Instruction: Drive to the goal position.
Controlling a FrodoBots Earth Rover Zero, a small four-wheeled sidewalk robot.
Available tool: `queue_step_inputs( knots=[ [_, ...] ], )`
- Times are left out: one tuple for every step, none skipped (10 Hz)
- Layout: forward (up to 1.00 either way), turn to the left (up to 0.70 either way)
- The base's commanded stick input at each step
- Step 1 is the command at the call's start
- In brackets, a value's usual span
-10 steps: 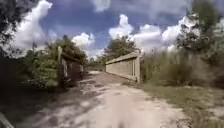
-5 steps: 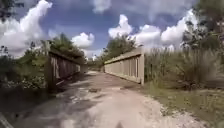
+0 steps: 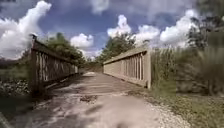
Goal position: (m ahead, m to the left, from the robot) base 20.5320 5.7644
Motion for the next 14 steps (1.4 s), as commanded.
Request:
queue_step_inputs(
  knots=[
    [1.00,0.00],
    [1.00,0.00],
    [1.00,0.00],
    [1.00,0.00],
    [1.00,0.18],
    [1.00,0.27],
    [1.00,0.27],
    [1.00,0.27],
    [1.00,0.27],
    [1.00,0.27],
    [1.00,0.27],
    [1.00,0.27],
    [1.00,0.27],
    [1.00,0.27]
  ],
)
